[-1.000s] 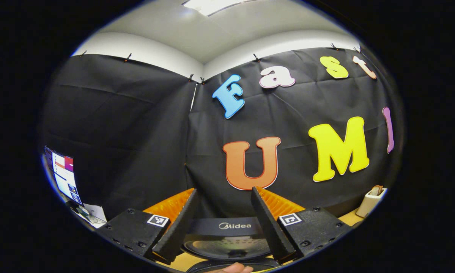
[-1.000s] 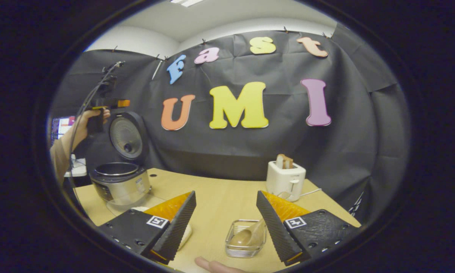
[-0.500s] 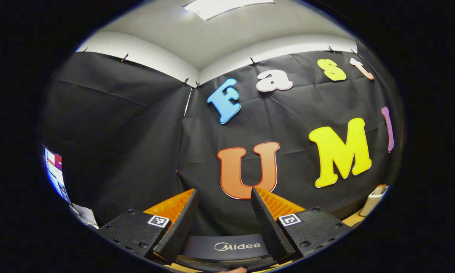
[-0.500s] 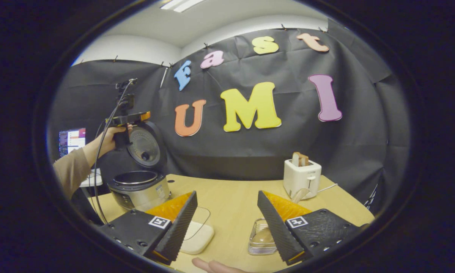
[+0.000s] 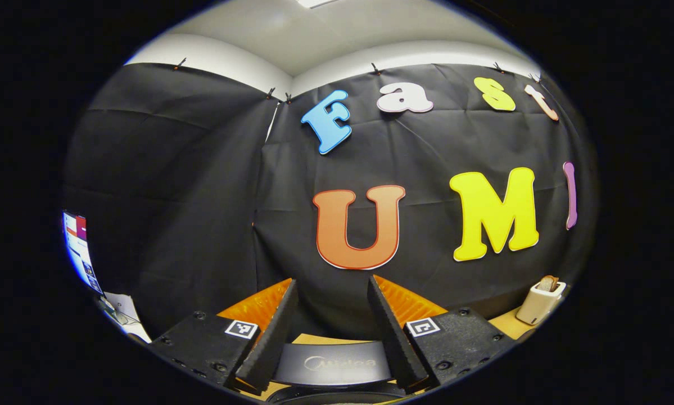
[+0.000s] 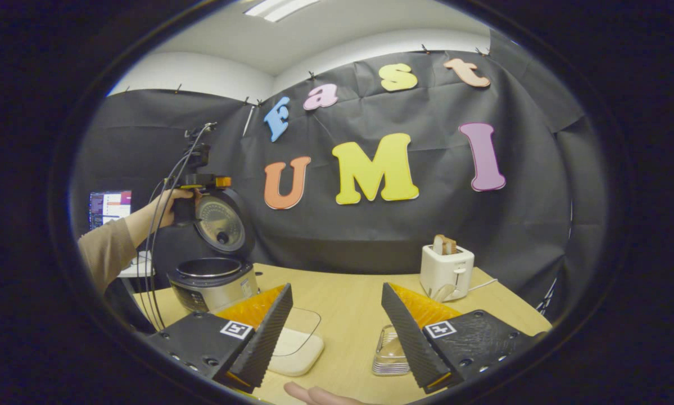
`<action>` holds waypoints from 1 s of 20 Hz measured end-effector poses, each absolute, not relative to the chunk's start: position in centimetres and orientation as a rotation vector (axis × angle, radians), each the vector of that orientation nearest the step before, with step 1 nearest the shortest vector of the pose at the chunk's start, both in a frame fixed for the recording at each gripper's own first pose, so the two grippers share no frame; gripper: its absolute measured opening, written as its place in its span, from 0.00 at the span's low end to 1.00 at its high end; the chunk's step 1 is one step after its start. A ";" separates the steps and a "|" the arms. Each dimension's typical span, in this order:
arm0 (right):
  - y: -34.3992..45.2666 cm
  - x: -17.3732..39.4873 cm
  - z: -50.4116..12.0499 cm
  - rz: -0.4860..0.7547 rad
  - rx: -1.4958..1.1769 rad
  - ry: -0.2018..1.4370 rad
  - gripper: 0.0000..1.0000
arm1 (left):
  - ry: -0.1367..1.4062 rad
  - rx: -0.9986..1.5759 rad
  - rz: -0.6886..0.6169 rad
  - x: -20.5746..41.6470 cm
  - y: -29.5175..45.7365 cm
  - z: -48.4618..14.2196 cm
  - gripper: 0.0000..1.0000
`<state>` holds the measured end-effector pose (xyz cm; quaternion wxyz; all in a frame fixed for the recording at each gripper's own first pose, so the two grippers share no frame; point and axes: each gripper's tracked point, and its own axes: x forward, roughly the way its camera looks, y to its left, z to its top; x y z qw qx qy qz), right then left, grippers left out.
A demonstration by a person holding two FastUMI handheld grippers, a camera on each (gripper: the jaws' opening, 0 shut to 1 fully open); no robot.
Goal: Close the left gripper, press the button to open the rice cooker; take a wooden spoon from the chopstick holder with the right hand, scoop a spoonful of rice and pour it into the rice cooker, then put the wooden spoon back into the chopstick holder.
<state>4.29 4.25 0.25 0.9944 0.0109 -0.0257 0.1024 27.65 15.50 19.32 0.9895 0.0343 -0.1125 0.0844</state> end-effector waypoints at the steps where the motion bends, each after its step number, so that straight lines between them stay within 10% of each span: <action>1: 4.3 4.0 0.3 0.209 0.025 -0.055 0.95 | -0.213 0.067 0.168 27.4 15.4 19.1 0.81; 20: 2.5 0.6 0.4 0.182 0.084 -0.067 0.96 | 0.179 0.137 0.090 16.1 12.3 3.2 0.83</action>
